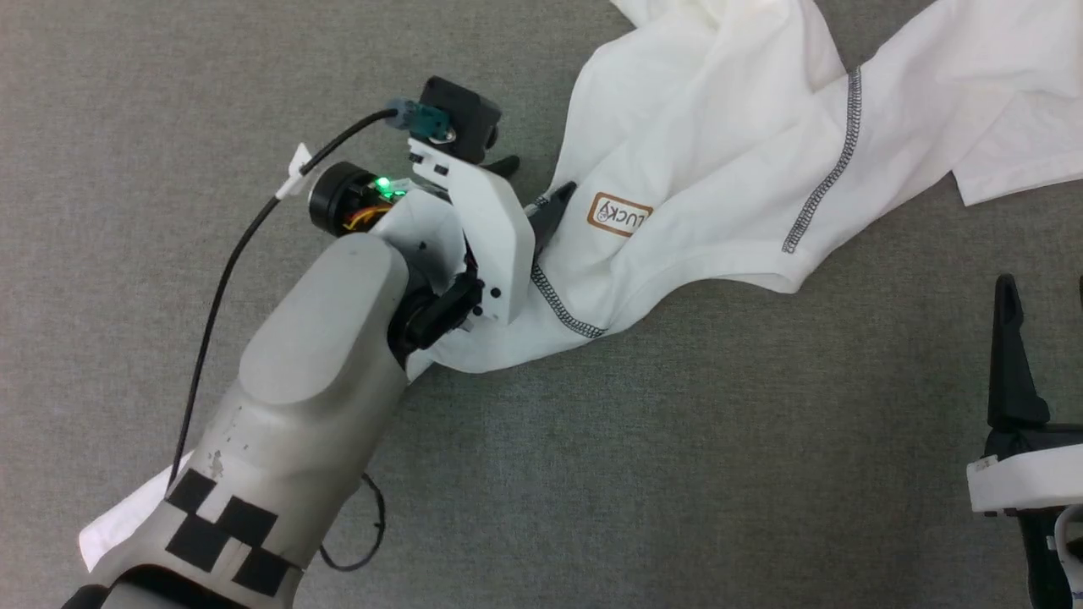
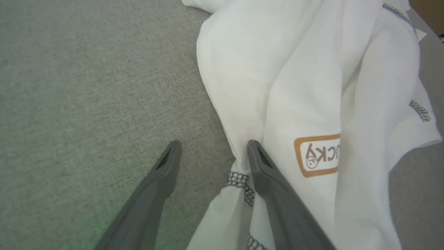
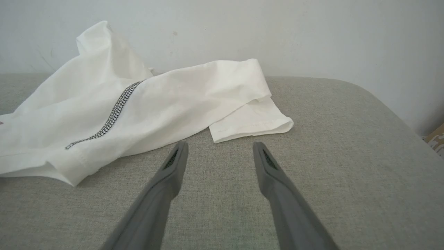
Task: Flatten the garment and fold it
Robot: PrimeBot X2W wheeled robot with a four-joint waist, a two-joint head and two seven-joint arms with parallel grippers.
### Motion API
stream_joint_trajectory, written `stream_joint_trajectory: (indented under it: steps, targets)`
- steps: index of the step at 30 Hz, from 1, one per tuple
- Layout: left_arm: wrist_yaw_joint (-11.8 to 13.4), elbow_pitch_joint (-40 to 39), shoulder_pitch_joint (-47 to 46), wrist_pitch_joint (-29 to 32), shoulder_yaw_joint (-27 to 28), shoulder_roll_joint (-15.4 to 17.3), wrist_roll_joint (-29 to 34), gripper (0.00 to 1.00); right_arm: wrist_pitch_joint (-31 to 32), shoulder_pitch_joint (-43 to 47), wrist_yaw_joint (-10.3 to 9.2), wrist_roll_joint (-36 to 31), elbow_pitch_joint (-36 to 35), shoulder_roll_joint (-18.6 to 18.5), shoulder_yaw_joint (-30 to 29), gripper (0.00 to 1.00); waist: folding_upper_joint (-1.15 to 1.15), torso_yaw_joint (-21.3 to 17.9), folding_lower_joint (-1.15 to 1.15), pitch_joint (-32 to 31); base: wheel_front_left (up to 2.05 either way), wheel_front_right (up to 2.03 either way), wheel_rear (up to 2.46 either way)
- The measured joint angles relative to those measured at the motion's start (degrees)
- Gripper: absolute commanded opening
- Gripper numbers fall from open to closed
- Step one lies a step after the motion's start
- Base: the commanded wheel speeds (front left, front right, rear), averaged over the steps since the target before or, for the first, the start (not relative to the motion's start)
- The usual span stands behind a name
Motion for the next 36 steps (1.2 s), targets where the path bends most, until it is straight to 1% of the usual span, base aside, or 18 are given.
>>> stream_joint_trajectory:
  steps: [8, 9, 10, 11, 14, 17, 20, 22, 26, 29, 32, 34, 36]
  targets:
    - [0.0, 0.22, -1.38, 5.9, -2.92, -0.14, -2.65, 1.0, 0.0, -0.01, 0.0, 0.01, 0.91, 0.0, 0.37, 1.0, 0.0, -0.48, -0.01, -0.3, 0.0, 0.0, 0.0]
    - [0.0, 0.22, -1.6, 6.46, -3.38, 0.02, -2.58, 0.78, -0.01, -0.01, 0.0, 0.01, 1.03, 0.0, 0.49, 1.0, 0.0, -0.58, -0.01, -0.31, 0.0, 0.0, 0.0]
    - [0.0, 0.24, -1.92, 6.91, -3.86, 0.31, -2.3, 0.16, -0.02, -0.03, 0.0, 0.02, 1.19, 0.0, 0.57, 1.0, 0.0, -0.69, -0.01, -0.32, 0.0, 0.0, 0.0]
    - [0.0, 0.32, -2.13, 7.31, -4.13, 0.55, -2.02, 0.0, -0.05, -0.04, 0.0, 0.02, 1.34, 0.0, 0.64, 1.0, 0.0, -0.82, -0.01, -0.3, 0.0, 0.0, 0.0]
    - [0.11, 0.59, -2.26, 7.37, -4.39, 0.88, -1.7, 0.0, -0.19, -0.13, 0.0, 0.09, 1.76, 0.0, 0.68, 1.0, 0.0, -1.15, -0.01, -0.25, 0.0, 0.0, 0.0]
    - [0.67, 0.7, -1.99, 5.41, -4.15, 0.8, -1.7, 0.0, -0.52, -0.39, 0.0, 0.1, 2.15, 0.0, 0.57, 1.0, 0.0, -1.26, -0.01, -0.43, 0.0, 0.0, 0.0]
    - [1.21, 0.6, -1.62, 3.14, -2.7, 0.84, -2.4, 0.0, -0.57, -0.41, 0.0, 0.1, 2.45, 0.0, 0.38, 1.0, 0.0, -1.16, 0.0, -0.89, 0.0, 0.0, 0.0]
    - [1.71, -0.19, -1.75, 1.69, -0.64, 1.77, -3.22, 0.0, -0.57, -0.4, 0.0, 0.16, 2.54, 0.0, 0.12, 1.0, 0.0, -1.04, 0.0, -1.25, 0.0, 0.0, 0.0]
    - [2.4, -2.9, -2.86, 0.74, 4.89, 5.99, -6.24, 0.0, -0.52, -0.36, 0.0, 0.16, 2.3, 0.0, -0.3, 1.0, 0.0, -0.78, -0.01, -1.61, 0.0, 0.0, 0.0]
    - [3.14, -4.61, -4.32, 0.59, 8.66, 10.55, -7.28, 0.0, -0.48, -0.36, 0.0, 0.16, 1.81, 0.0, -0.33, 1.0, 0.0, -0.83, -0.01, -1.08, 0.0, 0.0, 0.0]
    - [3.64, -4.49, -4.99, -0.63, 11.61, 15.04, -7.39, 0.0, -0.43, -0.4, 0.0, 0.16, 1.51, 0.0, -0.38, 1.0, 0.0, -1.08, 0.0, -0.04, 0.0, 0.0, 0.0]
    - [4.0, -3.68, -4.98, -1.85, 12.55, 16.85, -7.24, 0.0, -0.42, -0.43, 0.0, 0.16, 1.43, 0.0, -0.43, 1.0, 0.0, -1.25, 0.0, 0.76, 0.0, 0.0, 0.0]
    - [4.2, -2.5, -4.92, -3.03, 13.06, 17.36, -7.24, 0.0, -0.42, -0.54, 0.0, 0.16, 1.44, 0.01, -0.48, 1.0, 0.0, -1.43, 0.0, 1.55, 0.0, 0.0, 0.0]
